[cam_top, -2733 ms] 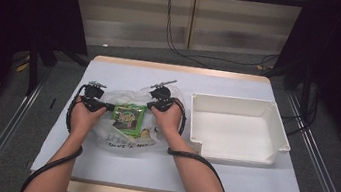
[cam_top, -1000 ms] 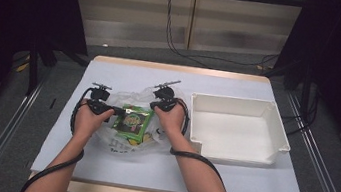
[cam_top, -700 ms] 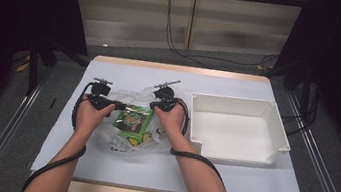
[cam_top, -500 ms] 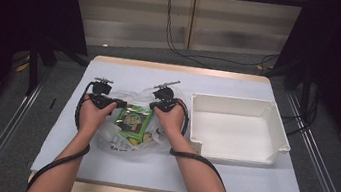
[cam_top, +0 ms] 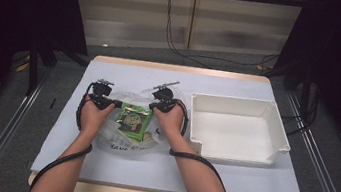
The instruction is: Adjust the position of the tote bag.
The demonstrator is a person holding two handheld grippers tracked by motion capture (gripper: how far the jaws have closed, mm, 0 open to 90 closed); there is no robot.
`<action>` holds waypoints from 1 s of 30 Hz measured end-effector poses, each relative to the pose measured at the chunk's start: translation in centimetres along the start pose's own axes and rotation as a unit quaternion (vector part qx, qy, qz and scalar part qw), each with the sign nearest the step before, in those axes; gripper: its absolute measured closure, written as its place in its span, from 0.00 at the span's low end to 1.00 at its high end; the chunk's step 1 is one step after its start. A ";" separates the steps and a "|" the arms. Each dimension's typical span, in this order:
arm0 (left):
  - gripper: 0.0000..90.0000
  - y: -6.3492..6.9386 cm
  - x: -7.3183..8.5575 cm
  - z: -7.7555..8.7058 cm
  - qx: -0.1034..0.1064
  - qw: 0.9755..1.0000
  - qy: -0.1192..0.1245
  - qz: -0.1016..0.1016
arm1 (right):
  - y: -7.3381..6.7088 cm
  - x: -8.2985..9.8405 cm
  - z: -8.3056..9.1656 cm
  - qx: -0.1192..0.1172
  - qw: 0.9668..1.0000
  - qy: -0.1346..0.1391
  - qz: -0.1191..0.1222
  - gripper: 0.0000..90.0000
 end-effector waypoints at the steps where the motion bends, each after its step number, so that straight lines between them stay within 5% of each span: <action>1: 0.97 0.0 0.1 0.0 -0.002 1.000 -0.003 -0.001 | 0.0 0.0 0.0 -0.001 1.000 0.003 0.003 0.96; 6: 0.96 0.0 0.0 0.4 0.007 1.000 0.000 0.009 | 0.1 0.0 0.1 0.001 1.000 0.002 -0.001 0.96; 15: 0.80 0.7 -1.4 2.3 0.027 0.999 0.031 0.032 | 0.2 -0.2 0.4 -0.002 1.000 0.003 0.000 0.96; 23: 0.68 2.0 -0.5 1.2 0.051 0.998 0.002 0.031 | 0.1 0.0 0.2 -0.006 1.000 -0.001 0.002 0.96; 30: 0.90 2.6 0.0 0.9 0.061 0.998 -0.015 0.022 | 0.2 0.0 0.1 -0.006 1.000 -0.001 0.002 0.96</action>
Point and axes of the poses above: each handheld gripper's, and its own axes: z roughly backward along the jaws, x roughly out of its underside, y roughly to its right, the point moved 7 cm from there along -z, roughly forward along the jaws, and after that the axes turned 9 degrees about y, right-handed, at the moved point
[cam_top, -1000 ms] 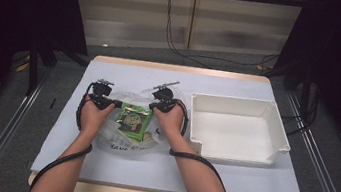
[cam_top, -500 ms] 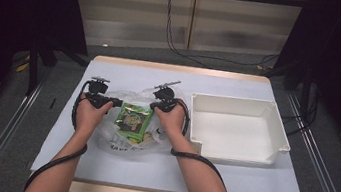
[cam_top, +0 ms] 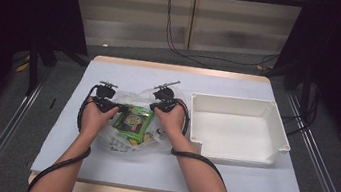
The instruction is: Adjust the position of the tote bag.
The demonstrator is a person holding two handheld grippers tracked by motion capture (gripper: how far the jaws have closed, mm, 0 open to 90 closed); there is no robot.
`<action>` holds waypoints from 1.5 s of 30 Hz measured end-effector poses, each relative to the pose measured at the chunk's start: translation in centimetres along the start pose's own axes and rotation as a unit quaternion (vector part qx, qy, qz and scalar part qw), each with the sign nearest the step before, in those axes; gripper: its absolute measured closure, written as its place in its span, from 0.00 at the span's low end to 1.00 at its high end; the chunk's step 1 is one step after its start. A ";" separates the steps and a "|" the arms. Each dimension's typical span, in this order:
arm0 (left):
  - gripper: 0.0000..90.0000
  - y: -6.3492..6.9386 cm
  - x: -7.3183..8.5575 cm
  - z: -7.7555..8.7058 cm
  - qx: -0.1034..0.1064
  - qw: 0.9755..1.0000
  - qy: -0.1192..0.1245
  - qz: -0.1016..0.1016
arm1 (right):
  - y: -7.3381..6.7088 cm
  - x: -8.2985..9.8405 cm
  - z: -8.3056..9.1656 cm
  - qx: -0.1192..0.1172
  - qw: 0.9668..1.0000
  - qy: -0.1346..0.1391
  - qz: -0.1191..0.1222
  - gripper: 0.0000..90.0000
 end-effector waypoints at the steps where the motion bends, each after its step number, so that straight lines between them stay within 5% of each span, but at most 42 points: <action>1: 0.92 0.1 0.0 0.0 0.004 1.000 0.004 0.005 | 0.0 0.0 0.0 -0.001 1.000 0.000 -0.001 0.96; 5: 0.97 0.7 -0.3 0.6 0.026 0.999 0.022 0.017 | -0.1 0.0 0.1 -0.002 1.000 -0.003 -0.005 0.96; 15: 0.99 2.2 -1.4 3.4 0.049 0.996 0.076 0.006 | -0.3 -1.3 1.8 -0.016 1.000 0.010 -0.002 0.92; 33: 0.99 2.5 -1.6 4.1 0.038 0.996 0.082 -0.001 | -1.5 -2.6 5.6 -0.064 0.998 0.028 0.005 0.79; 45: 0.99 2.7 -1.9 4.3 0.045 0.995 0.085 -0.017 | -2.3 -2.4 6.2 -0.111 0.994 0.021 -0.007 0.63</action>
Point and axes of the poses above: each handheld gripper's, and its own axes: z roughly backward along the jaws, x roughly out of its underside, y roughly to its right, the point moved 7 cm from there along -z, roughly forward along the jaws, and after that the axes turned 9 degrees about y, right-handed, at the moved point
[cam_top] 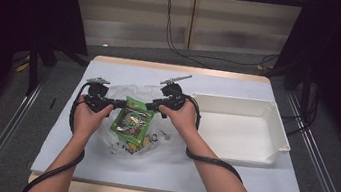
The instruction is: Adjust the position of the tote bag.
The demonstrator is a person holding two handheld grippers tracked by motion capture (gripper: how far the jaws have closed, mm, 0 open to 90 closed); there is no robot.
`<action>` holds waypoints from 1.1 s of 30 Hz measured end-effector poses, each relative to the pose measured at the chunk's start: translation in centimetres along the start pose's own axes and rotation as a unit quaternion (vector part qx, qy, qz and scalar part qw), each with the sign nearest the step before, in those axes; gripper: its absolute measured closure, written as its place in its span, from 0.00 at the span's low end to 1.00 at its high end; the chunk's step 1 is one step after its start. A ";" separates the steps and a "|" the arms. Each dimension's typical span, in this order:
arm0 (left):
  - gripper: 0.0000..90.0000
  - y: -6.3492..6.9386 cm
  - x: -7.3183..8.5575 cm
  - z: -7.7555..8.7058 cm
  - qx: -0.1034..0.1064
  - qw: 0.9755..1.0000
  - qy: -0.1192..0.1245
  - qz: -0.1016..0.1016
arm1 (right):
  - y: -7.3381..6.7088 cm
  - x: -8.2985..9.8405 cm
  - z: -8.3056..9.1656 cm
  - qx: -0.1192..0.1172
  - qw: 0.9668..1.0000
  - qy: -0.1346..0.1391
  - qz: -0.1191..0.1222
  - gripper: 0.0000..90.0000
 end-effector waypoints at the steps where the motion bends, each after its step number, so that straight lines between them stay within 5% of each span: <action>1: 0.99 0.1 -0.1 0.0 0.003 1.000 0.006 0.003 | 0.0 0.1 0.0 -0.005 1.000 -0.003 0.000 0.62; 9: 0.99 0.7 -0.7 0.4 0.018 1.000 0.015 -0.004 | -0.5 0.8 -0.6 -0.029 0.999 -0.034 0.006 0.56; 17: 0.99 0.6 -0.5 0.5 0.019 1.000 0.018 -0.002 | -1.4 0.9 -0.4 -0.055 0.997 -0.054 0.026 0.81; 21: 0.99 0.5 -0.5 0.5 0.020 1.000 0.021 0.001 | -1.9 0.7 0.2 -0.073 0.995 -0.064 0.016 0.90; 25: 0.95 0.8 -0.5 0.6 0.016 1.000 0.021 -0.007 | -2.2 0.8 0.5 -0.070 0.994 -0.077 0.016 0.96; 28: 0.78 1.1 -0.4 0.8 0.008 1.000 0.016 -0.025 | -2.2 0.4 0.9 -0.063 0.995 -0.070 0.023 0.97; 33: 0.78 1.5 -0.2 0.7 0.018 0.999 0.007 -0.032 | -2.0 -0.3 1.7 -0.054 0.996 -0.060 0.037 0.97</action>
Point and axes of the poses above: each handheld gripper's, and its own axes: z roughly backward along the jaws, x roughly out of its underside, y roughly to its right, the point moved 7 cm from there along -z, roughly forward along the jaws, and after that the axes turned 9 degrees about y, right-handed, at the moved point
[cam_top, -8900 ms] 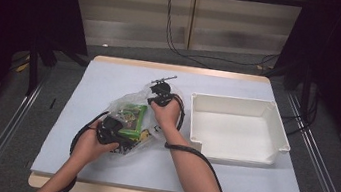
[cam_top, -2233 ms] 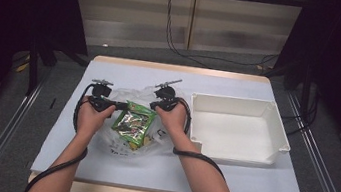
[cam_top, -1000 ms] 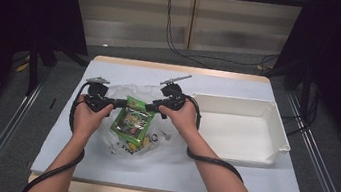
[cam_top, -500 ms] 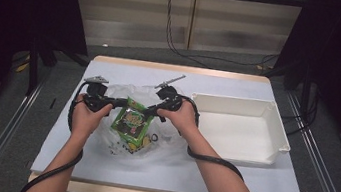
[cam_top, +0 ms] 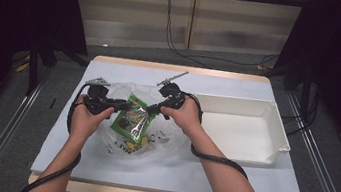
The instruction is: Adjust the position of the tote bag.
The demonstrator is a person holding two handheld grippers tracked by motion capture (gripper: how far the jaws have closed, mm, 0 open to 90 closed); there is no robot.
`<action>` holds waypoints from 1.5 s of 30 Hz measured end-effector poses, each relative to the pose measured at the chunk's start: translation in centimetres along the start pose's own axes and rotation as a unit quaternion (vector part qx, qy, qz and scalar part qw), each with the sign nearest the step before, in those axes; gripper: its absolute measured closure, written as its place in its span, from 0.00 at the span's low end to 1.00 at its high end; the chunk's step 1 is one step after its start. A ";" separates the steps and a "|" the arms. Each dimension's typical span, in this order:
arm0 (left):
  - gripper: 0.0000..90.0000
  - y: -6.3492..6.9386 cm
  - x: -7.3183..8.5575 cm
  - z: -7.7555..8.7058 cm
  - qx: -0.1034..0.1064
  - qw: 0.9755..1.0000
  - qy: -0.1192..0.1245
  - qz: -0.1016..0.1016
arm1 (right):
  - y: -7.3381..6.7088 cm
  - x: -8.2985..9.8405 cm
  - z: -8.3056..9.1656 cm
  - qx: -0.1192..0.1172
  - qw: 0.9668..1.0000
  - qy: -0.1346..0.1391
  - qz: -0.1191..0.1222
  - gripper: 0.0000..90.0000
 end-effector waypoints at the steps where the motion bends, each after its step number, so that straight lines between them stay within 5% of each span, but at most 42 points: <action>1: 0.76 -0.1 0.0 -0.1 -0.001 1.000 0.001 -0.005 | 0.0 -0.1 0.1 0.000 1.000 0.002 0.002 0.97; 11: 0.97 -0.3 0.9 -0.7 0.016 0.999 -0.027 -0.024 | -0.1 0.7 -0.2 -0.012 1.000 -0.015 -0.017 0.93; 20: 0.98 0.0 0.7 -0.5 0.030 0.999 -0.016 -0.035 | 0.2 1.5 -0.9 -0.029 0.998 -0.027 -0.042 0.70; 27: 0.98 0.1 0.5 -0.4 0.033 0.999 -0.010 -0.038 | -0.2 1.6 -1.4 -0.037 0.998 -0.034 -0.041 0.69; 31: 0.98 0.2 0.5 -0.5 0.030 0.999 -0.008 -0.041 | -0.4 1.8 -1.4 -0.041 0.998 -0.045 -0.031 0.78; 34: 0.95 0.4 0.7 -0.4 0.032 0.999 -0.009 -0.035 | -0.6 1.8 -1.0 -0.053 0.997 -0.047 -0.043 0.85; 39: 0.79 1.1 0.8 0.0 0.013 0.998 -0.026 -0.050 | -0.9 1.4 -0.3 -0.047 0.997 -0.052 -0.028 0.87; 45: 0.65 1.0 1.3 0.2 0.004 0.999 -0.034 -0.038 | -1.2 0.4 0.7 -0.025 0.998 -0.054 0.000 0.86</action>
Point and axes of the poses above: each handheld gripper's, and its own axes: z roughly backward along the jaws, x roughly out of its underside, y roughly to its right, the point moved 7 cm from there along -z, roughly forward along the jaws, and after that the axes turned 9 degrees about y, right-handed, at the moved point
